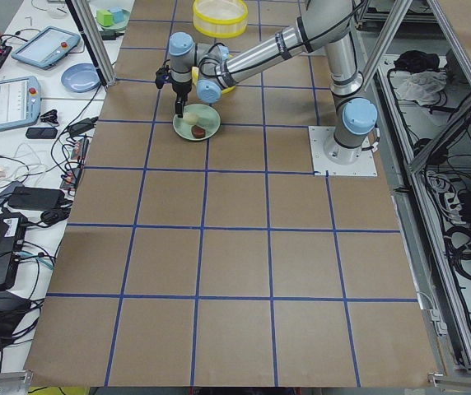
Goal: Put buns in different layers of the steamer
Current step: 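Lift the top steamer tier with the right gripper and set it aside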
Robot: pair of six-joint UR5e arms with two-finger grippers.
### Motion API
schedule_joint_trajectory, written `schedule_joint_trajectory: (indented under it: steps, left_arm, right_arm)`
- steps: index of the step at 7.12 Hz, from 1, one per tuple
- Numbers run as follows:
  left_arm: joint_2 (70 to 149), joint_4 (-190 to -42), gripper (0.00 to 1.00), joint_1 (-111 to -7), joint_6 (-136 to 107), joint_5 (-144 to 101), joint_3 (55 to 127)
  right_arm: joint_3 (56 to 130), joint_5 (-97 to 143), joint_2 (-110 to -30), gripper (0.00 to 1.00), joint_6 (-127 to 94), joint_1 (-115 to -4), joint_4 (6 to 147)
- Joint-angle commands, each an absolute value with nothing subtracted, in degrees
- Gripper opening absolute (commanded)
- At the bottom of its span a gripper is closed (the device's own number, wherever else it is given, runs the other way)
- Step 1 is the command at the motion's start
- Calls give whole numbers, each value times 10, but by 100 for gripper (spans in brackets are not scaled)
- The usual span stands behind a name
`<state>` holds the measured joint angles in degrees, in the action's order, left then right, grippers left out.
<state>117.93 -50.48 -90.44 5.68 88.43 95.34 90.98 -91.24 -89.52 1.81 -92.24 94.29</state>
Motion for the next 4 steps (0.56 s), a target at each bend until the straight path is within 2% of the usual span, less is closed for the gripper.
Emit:
schedule_joint_trajectory:
  steps: [1,4]
  left_arm:
    - [1185,-504,100,-906,62,886,974]
    - [1192,-511,100,-906,63,888,977]
  right_arm:
    - [905,-911,-926,0,38,-904,887]
    - [904,-918,-925,0,63,-887,892]
